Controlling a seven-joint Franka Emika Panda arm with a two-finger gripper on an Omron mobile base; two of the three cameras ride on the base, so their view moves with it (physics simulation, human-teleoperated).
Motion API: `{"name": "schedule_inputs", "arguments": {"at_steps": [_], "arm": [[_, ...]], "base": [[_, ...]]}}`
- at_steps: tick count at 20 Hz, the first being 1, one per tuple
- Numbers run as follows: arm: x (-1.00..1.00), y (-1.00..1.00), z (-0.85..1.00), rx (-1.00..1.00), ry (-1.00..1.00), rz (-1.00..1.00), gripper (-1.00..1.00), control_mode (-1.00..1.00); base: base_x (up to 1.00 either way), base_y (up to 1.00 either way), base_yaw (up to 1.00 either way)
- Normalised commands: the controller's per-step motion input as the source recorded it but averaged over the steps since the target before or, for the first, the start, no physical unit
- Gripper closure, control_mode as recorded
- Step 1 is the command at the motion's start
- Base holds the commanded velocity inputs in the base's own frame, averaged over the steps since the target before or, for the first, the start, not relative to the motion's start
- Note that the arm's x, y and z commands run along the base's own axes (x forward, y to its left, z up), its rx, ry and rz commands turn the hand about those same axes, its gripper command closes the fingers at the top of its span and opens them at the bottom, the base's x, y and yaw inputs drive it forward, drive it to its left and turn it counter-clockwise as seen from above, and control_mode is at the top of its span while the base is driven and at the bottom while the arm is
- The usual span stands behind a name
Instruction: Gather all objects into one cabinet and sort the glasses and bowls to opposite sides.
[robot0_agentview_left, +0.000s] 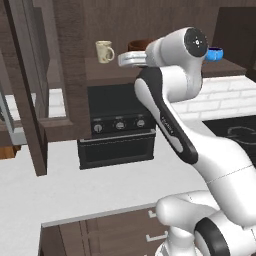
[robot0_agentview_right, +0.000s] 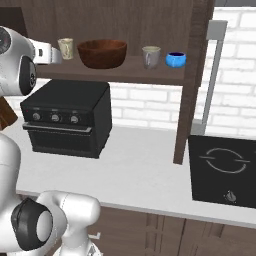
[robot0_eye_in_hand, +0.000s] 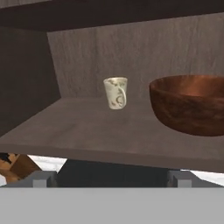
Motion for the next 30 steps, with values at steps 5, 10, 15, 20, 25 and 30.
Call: {"name": "schedule_inputs", "arguments": {"at_steps": [5, 10, 15, 20, 25, 30], "arm": [[0.03, 0.23, 0.00, 0.00, 0.01, 0.03, -1.00, -1.00], [0.09, 0.10, 0.00, 0.00, 0.00, 0.00, -1.00, -1.00], [0.13, 0.15, 0.00, 0.00, 0.00, 0.00, -1.00, -1.00], [0.16, 0.21, -0.01, -0.01, 0.01, 0.00, -1.00, -1.00], [0.18, 0.15, 0.00, 0.00, 0.00, 0.00, -1.00, -1.00], [0.32, 0.01, 0.00, 0.00, 0.00, 0.00, -1.00, -1.00]], "base": [[0.00, 0.00, 0.00], [0.00, 0.00, 0.00], [0.00, 0.00, 0.00], [0.00, 0.00, 0.00], [0.00, 0.00, 0.00], [0.00, 0.00, 0.00]]}}
